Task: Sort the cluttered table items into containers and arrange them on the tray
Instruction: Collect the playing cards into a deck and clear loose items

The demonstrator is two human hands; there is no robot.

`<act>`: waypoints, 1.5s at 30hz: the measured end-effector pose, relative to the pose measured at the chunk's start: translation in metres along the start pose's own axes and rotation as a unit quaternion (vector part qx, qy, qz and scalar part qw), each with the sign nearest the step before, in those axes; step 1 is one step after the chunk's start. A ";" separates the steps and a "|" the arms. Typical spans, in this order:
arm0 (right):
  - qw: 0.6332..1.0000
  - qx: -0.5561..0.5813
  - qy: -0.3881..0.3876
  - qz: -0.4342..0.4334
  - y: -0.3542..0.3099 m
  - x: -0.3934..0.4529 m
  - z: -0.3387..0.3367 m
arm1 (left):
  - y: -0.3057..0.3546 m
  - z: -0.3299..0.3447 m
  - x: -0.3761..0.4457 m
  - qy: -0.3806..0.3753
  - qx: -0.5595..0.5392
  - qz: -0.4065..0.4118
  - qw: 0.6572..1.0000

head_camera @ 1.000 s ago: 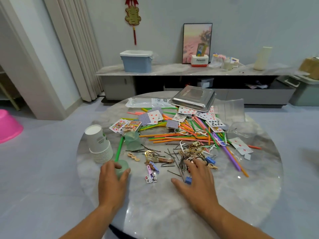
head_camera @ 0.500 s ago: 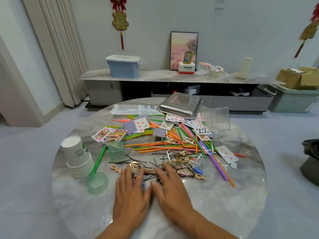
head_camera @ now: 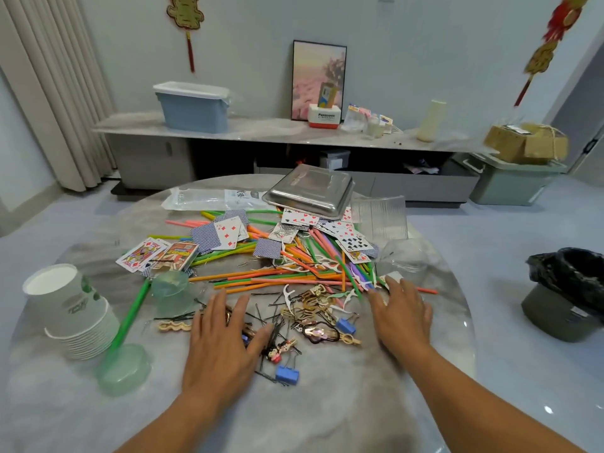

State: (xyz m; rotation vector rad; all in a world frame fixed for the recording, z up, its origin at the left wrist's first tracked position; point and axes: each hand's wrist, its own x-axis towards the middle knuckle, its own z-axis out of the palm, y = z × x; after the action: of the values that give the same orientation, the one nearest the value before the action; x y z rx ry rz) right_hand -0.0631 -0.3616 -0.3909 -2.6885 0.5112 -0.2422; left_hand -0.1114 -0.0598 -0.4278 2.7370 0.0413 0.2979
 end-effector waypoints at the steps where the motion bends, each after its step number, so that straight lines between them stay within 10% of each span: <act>1: 1.000 -0.019 -0.014 -0.013 0.001 0.001 0.001 | 0.001 0.000 0.002 0.001 0.001 0.000 1.000; 11: 0.986 -0.072 -0.062 -0.138 -0.054 -0.042 0.028 | 0.003 -0.006 0.002 0.027 -0.054 0.018 0.998; 17: 0.991 0.037 0.050 -0.116 -0.073 -0.005 0.013 | 0.016 -0.018 0.029 0.065 -0.070 0.128 0.987; 31: 0.984 -0.101 -0.109 -0.095 -0.127 0.157 0.015 | 0.064 -0.010 0.209 -0.088 -0.061 0.110 0.988; 45: 0.981 0.042 -0.099 -0.164 -0.158 0.163 0.036 | -0.004 -0.034 0.256 -0.141 0.029 -0.142 0.979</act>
State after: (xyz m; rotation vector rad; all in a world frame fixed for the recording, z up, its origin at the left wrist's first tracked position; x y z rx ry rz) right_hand 0.1450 -0.2764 -0.3442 -2.6643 -0.0053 -0.0809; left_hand 0.1316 -0.0257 -0.3475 2.7551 0.3658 -0.1743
